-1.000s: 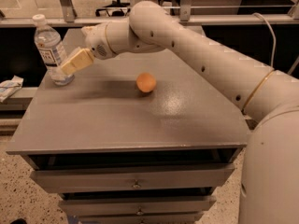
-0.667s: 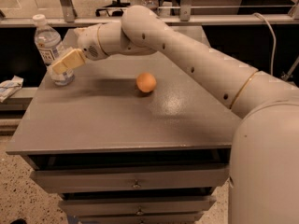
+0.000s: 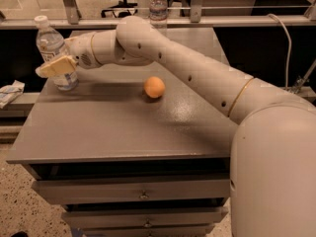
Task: Pick blue plastic bottle
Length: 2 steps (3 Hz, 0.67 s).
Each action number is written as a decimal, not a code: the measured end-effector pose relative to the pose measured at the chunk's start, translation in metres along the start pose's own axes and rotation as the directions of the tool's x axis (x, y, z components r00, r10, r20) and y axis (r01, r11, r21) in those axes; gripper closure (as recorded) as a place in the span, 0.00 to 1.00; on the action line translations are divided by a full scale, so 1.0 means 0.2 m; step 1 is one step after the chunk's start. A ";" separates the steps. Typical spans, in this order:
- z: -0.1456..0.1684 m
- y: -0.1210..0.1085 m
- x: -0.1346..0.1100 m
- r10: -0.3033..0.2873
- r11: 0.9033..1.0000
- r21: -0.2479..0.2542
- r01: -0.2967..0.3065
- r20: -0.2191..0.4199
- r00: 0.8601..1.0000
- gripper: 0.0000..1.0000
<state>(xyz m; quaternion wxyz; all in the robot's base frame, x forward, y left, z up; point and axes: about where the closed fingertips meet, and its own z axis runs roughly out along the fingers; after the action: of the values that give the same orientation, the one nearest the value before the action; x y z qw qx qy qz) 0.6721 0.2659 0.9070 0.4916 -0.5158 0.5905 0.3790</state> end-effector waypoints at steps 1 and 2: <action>0.01 0.01 0.03 0.010 1.000 0.003 -0.010 0.006 1.000 0.49; -0.04 0.00 0.02 0.021 1.000 0.013 -0.022 0.026 0.999 0.72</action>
Offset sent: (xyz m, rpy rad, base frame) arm 0.0036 -0.0336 0.0068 0.0662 0.0181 -0.0463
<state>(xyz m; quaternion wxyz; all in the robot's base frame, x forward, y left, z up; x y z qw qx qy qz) 0.6712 0.2577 0.9047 0.4985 -0.5013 0.5919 0.3871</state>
